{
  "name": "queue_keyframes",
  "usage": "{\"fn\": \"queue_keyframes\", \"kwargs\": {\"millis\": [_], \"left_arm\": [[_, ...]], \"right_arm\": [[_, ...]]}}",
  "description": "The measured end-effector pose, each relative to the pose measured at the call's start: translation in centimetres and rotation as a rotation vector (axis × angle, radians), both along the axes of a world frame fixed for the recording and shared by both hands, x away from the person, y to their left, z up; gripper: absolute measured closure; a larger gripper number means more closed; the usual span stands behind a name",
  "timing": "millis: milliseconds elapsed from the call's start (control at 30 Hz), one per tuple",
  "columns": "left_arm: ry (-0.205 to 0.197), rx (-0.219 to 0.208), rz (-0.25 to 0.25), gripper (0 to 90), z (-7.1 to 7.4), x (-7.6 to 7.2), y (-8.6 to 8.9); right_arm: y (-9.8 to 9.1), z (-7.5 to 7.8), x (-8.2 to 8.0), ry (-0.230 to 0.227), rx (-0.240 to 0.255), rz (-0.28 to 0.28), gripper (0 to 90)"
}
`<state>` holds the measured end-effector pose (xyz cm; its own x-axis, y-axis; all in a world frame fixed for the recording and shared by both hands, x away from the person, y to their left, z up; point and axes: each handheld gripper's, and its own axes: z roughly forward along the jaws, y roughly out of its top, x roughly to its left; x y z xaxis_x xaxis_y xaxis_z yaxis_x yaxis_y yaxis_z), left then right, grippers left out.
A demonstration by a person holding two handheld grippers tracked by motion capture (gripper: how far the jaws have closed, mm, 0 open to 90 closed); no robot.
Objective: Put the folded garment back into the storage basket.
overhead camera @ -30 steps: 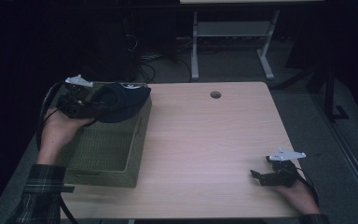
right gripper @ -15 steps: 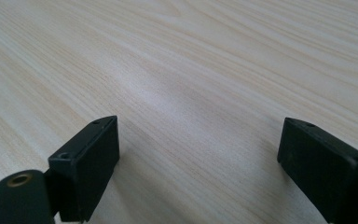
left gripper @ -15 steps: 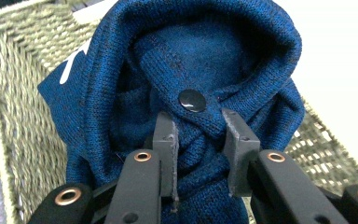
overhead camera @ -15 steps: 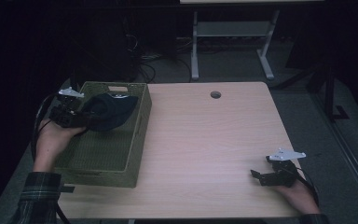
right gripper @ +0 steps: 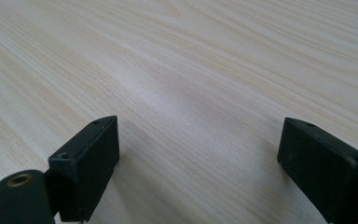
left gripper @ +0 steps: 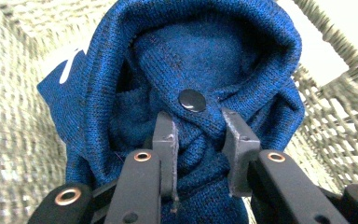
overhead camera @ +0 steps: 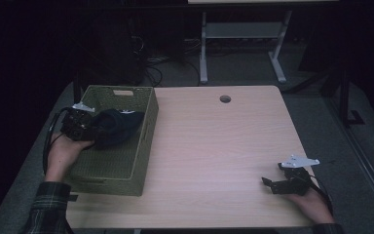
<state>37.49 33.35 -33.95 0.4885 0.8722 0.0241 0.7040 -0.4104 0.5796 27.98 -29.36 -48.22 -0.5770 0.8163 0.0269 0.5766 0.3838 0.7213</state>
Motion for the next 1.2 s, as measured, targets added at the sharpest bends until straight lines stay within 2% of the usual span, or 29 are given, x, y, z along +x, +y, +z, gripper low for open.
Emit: {"fn": "queue_keyframes", "kwargs": {"millis": [333, 567, 733, 933, 1033, 1100, 1200], "left_arm": [[0.071, -0.014, -0.004, 69.3, -3.2, 0.7, 0.2], [0.108, -0.024, -0.015, 68.2, -4.3, 0.8, 0.1], [0.112, -0.047, -0.013, 66.0, -4.7, 0.7, 0.1], [0.111, -0.059, -0.021, 57.9, -4.6, 0.5, 0.3], [0.109, -0.062, -0.025, 48.9, -4.5, 0.3, 0.3], [0.088, -0.063, -0.014, 43.2, -4.3, 0.1, 0.3], [0.076, -0.083, -0.016, 36.9, -3.7, -0.2, 0.4]], "right_arm": [[0.0, 0.0, 0.0, 0.000, 0.000, 0.000, 12.2], [0.0, 0.0, 0.0, 0.000, 0.000, 0.000, 12.2], [0.0, 0.0, 0.0, -0.001, 0.000, 0.000, 12.2], [0.0, 0.0, 0.0, 0.000, 0.000, 0.000, 12.2], [0.0, 0.0, 0.0, 0.000, 0.000, 0.000, 12.2], [0.0, 0.0, 0.0, 0.000, 0.001, -0.001, 12.3], [0.0, 0.0, 0.0, 0.001, 0.002, -0.003, 12.5]]}}
